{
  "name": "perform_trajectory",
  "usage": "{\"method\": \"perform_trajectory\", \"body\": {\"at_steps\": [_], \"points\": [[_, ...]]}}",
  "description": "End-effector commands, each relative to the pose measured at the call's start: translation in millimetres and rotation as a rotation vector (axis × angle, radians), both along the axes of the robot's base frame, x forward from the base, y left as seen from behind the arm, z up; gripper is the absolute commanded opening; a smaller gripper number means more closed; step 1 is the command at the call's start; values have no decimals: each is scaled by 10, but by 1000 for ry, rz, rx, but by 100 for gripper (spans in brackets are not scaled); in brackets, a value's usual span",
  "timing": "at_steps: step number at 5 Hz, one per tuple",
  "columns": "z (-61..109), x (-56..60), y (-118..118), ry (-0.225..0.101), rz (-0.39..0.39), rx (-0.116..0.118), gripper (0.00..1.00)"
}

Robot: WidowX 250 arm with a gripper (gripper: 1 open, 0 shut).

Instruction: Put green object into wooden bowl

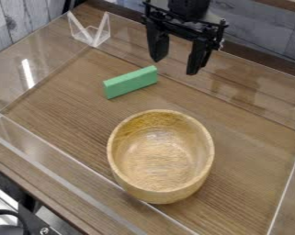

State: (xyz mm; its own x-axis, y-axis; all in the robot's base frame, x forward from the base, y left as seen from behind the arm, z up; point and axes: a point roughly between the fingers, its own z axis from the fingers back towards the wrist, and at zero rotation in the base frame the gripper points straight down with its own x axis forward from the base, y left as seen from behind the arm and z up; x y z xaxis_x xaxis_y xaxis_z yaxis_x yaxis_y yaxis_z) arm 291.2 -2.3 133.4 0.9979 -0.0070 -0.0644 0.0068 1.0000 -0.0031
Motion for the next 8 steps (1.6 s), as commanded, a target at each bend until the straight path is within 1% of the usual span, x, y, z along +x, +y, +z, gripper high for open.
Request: {"method": "perform_trajectory", "body": {"at_steps": [1, 2, 3, 4, 5, 7, 8], "points": [[-11, -13, 138, 8, -161, 4, 100], [-93, -13, 348, 5, -325, 11, 100], [-188, -40, 589, -27, -483, 25, 100], [-270, -29, 705, -54, -504, 40, 100], [-370, 26, 758, -67, -509, 51, 100], [-580, -48, 795, -100, -407, 68, 100], [-577, 71, 807, -125, -427, 75, 100]]}}
